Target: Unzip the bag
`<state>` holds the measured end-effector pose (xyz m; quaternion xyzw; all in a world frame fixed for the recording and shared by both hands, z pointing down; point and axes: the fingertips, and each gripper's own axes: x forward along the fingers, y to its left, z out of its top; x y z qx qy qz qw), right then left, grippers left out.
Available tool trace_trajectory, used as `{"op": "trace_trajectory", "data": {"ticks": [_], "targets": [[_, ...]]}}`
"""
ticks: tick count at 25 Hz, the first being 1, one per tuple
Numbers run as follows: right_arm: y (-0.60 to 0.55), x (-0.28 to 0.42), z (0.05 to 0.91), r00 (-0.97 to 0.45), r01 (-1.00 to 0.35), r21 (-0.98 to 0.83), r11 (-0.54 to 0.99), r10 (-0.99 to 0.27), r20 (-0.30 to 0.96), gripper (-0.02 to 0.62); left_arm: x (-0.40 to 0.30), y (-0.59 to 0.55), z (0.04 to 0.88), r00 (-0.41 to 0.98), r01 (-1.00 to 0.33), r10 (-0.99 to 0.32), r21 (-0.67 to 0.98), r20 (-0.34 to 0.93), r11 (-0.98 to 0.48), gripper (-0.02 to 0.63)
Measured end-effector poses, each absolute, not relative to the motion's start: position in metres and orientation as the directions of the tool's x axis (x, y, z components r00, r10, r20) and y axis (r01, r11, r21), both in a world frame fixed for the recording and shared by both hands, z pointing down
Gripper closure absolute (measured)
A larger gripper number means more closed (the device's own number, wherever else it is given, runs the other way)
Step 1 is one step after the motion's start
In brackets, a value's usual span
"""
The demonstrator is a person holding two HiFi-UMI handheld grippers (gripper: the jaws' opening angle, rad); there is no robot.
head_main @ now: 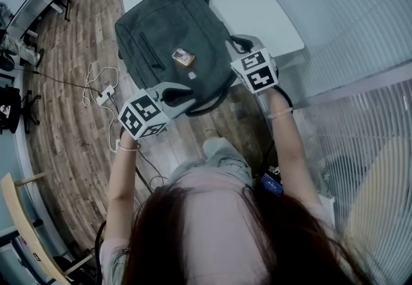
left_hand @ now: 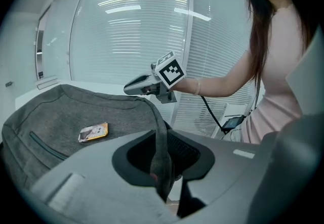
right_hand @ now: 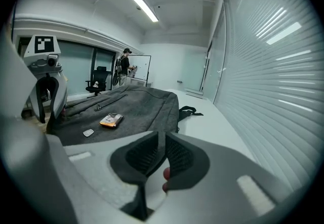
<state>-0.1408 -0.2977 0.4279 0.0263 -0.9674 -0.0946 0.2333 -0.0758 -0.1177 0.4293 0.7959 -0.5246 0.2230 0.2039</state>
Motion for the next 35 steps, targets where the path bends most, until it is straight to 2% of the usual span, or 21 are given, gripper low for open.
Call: {"op": "trace_trajectory", "data": {"ticks": [8,17,35], "targets": [[-0.269,-0.129,0.414,-0.909,-0.036,0.175,0.984,-0.105,0.404,0.546,-0.083,-0.104,0.407,0.273,-0.958,-0.818,0.067,0.507,-0.279,0.531],[-0.237,-0.114,0.393,-0.92,-0.062,0.181,0.982,-0.127,0.371,0.589,-0.096,-0.092,0.385,0.17,-0.985,-0.888,0.067,0.427,-0.157,0.532],[-0.178,-0.093,0.371,-0.95,-0.078,0.168,0.983,-0.124,0.285,0.591,-0.108,-0.059,0.357,-0.009,-0.997,-0.957,0.068,0.289,0.03,0.571]]}}
